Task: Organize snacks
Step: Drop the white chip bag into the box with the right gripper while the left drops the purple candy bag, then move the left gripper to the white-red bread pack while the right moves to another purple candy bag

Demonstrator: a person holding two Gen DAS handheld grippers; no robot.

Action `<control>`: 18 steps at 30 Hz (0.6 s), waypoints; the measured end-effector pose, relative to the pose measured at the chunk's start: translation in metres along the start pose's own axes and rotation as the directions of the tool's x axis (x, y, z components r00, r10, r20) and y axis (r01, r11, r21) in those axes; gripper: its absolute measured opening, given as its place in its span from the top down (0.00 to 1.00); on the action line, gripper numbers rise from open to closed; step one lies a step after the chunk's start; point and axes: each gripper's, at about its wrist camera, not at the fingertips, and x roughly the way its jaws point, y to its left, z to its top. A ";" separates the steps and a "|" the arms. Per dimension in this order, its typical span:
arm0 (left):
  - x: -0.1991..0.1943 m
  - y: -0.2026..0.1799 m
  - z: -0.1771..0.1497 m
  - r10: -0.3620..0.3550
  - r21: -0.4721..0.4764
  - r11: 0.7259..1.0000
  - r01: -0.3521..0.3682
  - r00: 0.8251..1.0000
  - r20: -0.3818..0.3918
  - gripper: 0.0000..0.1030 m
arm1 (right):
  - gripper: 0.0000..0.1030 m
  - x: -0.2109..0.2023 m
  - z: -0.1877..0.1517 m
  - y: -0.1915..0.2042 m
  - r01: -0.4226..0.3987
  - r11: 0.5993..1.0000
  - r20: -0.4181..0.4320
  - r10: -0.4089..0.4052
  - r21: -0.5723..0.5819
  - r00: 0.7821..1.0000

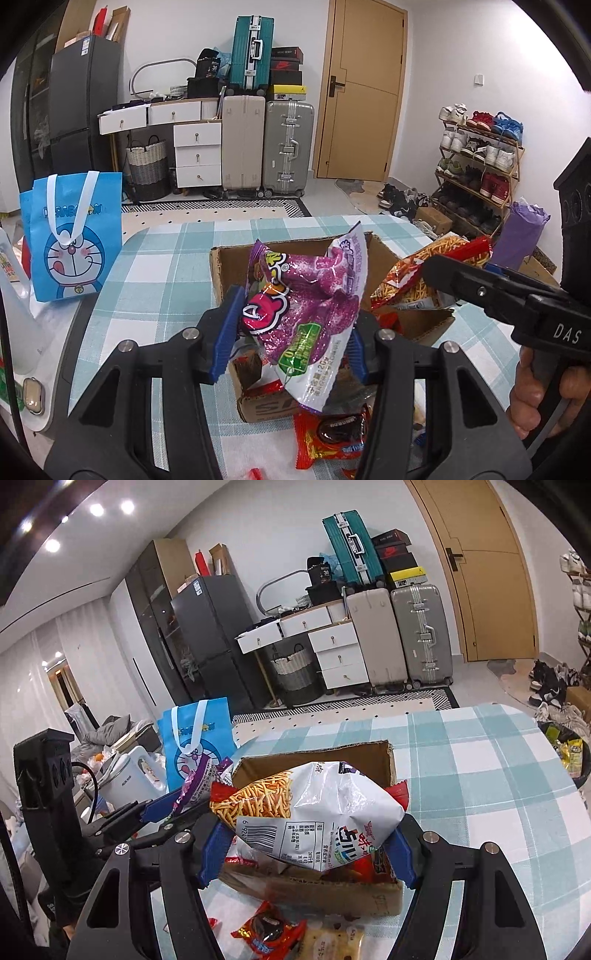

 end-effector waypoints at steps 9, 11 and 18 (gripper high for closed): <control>0.044 0.002 -0.003 0.008 0.016 1.000 -0.007 0.998 -0.066 0.54 | 0.22 0.026 0.001 -0.008 0.006 1.000 -0.051 -0.005 0.023 0.999; 0.047 0.003 -0.005 0.018 0.014 1.000 -0.017 0.997 -0.076 0.52 | 0.14 0.021 0.001 -0.008 -0.005 1.000 -0.041 0.005 0.020 0.999; 0.029 0.013 -0.010 0.012 0.004 1.000 -0.012 0.999 -0.043 0.16 | 0.01 -0.005 -0.007 -0.014 0.032 0.999 -0.031 -0.032 0.009 0.999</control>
